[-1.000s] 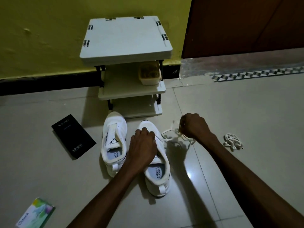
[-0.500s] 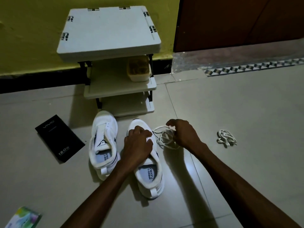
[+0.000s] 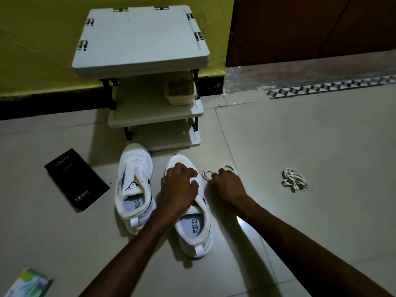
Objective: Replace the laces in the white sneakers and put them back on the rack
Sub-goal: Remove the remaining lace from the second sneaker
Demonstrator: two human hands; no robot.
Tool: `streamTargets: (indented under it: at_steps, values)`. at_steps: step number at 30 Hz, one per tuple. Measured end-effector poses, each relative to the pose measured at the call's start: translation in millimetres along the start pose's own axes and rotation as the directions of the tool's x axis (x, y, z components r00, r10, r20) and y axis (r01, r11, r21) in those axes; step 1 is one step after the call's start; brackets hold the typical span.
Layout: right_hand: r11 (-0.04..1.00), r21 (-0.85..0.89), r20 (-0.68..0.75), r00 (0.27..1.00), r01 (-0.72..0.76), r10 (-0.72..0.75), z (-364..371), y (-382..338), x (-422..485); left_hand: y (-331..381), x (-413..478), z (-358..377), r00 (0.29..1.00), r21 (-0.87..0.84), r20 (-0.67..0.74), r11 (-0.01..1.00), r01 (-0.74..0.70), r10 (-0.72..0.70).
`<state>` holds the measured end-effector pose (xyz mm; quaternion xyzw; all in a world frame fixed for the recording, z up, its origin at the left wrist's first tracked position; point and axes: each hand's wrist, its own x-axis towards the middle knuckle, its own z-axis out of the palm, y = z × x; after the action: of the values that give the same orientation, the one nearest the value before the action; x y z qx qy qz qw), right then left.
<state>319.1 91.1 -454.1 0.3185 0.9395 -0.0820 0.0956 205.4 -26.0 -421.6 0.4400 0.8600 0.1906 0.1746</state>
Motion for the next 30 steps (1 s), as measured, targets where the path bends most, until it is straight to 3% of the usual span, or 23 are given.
streamTargets:
  at_steps: [3,6,9,12,16,19,22,24,27,30]
  values:
    - [0.952,0.267,-0.081,0.981,-0.147,0.175,-18.2,26.7,-13.5,3.8,-1.9,-3.3,1.000,-0.008,0.014,1.000,-0.008,0.008]
    - [0.851,0.499,-0.290,0.894,-0.162,0.341,-34.7,64.2,-39.6,8.5,-4.7,-3.6,1.000,0.020,0.007,0.999,-0.031,0.031]
    - [0.829,0.504,-0.349,0.821,-0.241,0.451,-37.0,103.5,-66.8,17.8,-4.7,-1.4,0.999,0.073,0.001,0.996,-0.052,0.052]
    - [0.822,0.435,-0.283,0.811,-0.367,0.511,-31.3,139.7,-77.1,28.7,-3.8,2.6,0.998,0.132,0.009,0.989,-0.068,0.067]
    - [0.864,0.300,-0.050,0.898,-0.404,0.437,-22.5,162.8,-82.5,33.9,-1.6,7.5,0.998,0.167,0.018,0.984,-0.064,0.062]
    - [0.884,0.249,-0.117,0.894,-0.395,0.432,-25.4,154.0,-86.0,33.8,0.4,8.9,0.997,0.117,0.002,0.990,-0.081,0.081]
    - [0.868,0.413,-0.277,0.870,-0.275,0.408,-38.9,120.6,-88.1,28.2,1.7,6.7,0.992,-0.012,-0.052,0.993,-0.119,0.118]
    - [0.840,0.526,-0.290,0.900,-0.134,0.325,-48.4,86.2,-86.1,20.4,-1.8,-0.8,0.983,-0.086,-0.121,0.985,-0.147,0.136]
    - [0.745,0.665,-0.108,0.979,-0.058,0.173,-55.1,35.0,-84.6,5.2,-9.9,-14.9,0.971,-0.085,-0.206,0.986,-0.141,0.121]
    - [0.739,0.673,-0.026,1.000,0.016,0.001,-51.5,-11.8,-84.7,-23.7,-18.3,-31.1,0.951,-0.012,-0.283,0.991,-0.136,0.128]
